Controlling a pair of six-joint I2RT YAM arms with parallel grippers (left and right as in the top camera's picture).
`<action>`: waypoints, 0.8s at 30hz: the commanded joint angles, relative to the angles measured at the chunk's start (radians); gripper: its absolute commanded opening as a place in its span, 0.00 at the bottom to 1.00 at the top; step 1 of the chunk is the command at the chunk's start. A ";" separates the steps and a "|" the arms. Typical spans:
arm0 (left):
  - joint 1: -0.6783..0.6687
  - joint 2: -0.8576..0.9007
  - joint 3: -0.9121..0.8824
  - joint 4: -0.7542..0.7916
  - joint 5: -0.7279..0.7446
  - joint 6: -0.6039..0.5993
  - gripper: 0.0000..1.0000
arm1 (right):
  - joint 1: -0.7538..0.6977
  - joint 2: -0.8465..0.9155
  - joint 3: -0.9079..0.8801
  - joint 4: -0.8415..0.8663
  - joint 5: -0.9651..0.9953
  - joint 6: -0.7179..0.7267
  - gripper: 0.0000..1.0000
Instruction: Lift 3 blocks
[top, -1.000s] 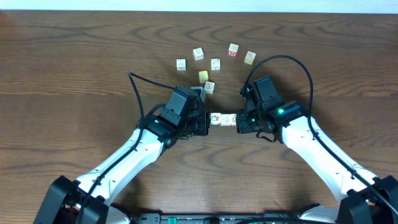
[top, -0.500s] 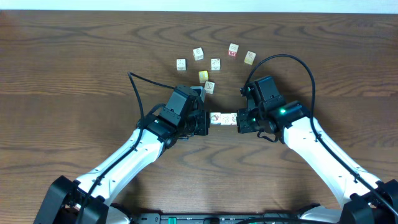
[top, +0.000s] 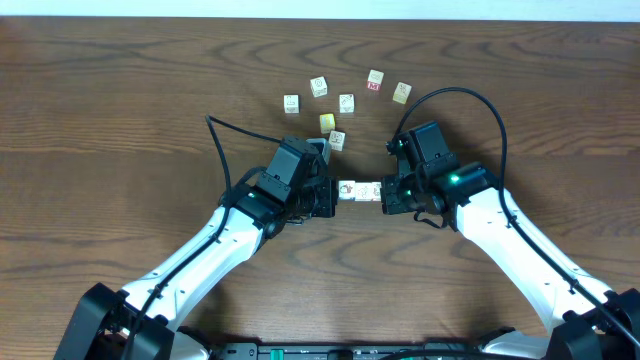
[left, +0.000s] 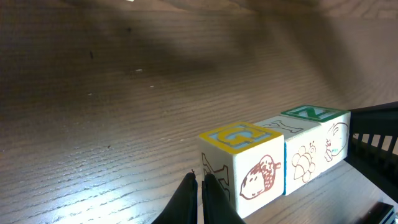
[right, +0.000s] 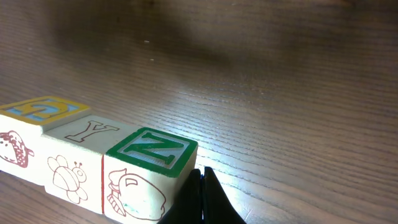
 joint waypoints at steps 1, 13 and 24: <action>-0.030 -0.026 0.058 0.029 0.092 0.010 0.07 | 0.027 -0.027 0.042 0.013 -0.185 -0.019 0.01; -0.030 -0.026 0.076 0.029 0.092 0.010 0.07 | 0.027 -0.027 0.085 -0.014 -0.184 -0.020 0.01; -0.030 -0.055 0.077 0.028 0.092 0.010 0.07 | 0.027 -0.027 0.085 -0.016 -0.180 -0.024 0.01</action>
